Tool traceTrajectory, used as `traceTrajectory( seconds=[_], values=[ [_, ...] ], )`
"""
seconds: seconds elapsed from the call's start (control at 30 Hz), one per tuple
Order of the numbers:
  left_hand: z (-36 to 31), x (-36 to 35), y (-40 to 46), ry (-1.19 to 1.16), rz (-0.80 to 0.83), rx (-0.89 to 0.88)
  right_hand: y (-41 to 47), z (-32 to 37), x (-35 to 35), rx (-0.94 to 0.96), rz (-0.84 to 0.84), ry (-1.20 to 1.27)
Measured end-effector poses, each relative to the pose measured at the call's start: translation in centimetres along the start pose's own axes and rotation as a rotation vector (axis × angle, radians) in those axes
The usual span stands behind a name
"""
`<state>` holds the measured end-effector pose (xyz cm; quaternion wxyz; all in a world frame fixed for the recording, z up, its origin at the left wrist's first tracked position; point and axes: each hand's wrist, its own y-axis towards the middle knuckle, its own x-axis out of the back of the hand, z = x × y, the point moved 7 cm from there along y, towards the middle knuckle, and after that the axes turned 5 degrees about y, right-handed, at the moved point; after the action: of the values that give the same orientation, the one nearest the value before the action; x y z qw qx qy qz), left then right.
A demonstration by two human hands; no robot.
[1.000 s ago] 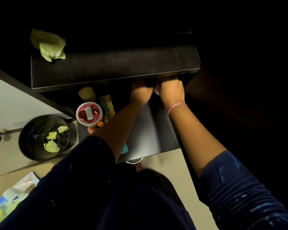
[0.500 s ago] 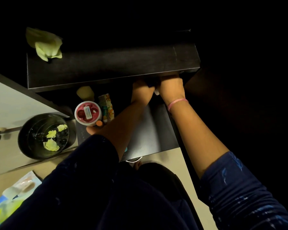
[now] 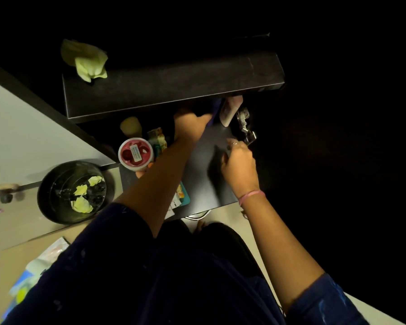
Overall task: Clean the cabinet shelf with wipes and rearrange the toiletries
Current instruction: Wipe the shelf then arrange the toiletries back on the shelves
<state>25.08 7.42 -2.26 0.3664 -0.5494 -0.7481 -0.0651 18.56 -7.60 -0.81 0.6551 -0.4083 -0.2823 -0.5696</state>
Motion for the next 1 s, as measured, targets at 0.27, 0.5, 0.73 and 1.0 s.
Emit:
traceTrajectory(
  seconds=[0.27, 0.5, 0.73, 1.0],
  values=[
    [4.2, 9.7, -10.1, -0.251, 0.181, -0.124, -4.4, 1.7, -7.4, 0.042, 0.287, 0.156],
    [11.7, 14.2, -11.9, -0.177, -0.068, 0.021, -6.8, 4.1, -11.0, 0.052, 0.335, 0.145],
    [13.8, 11.4, -11.6, -0.021, 0.054, 0.051, -7.7, 4.3, -14.5, -0.022, 0.351, -0.003],
    [12.3, 10.1, -11.3, 0.199, 0.037, -0.135, -6.9, 4.7, -15.2, -0.128, 0.318, 0.008]
  ],
)
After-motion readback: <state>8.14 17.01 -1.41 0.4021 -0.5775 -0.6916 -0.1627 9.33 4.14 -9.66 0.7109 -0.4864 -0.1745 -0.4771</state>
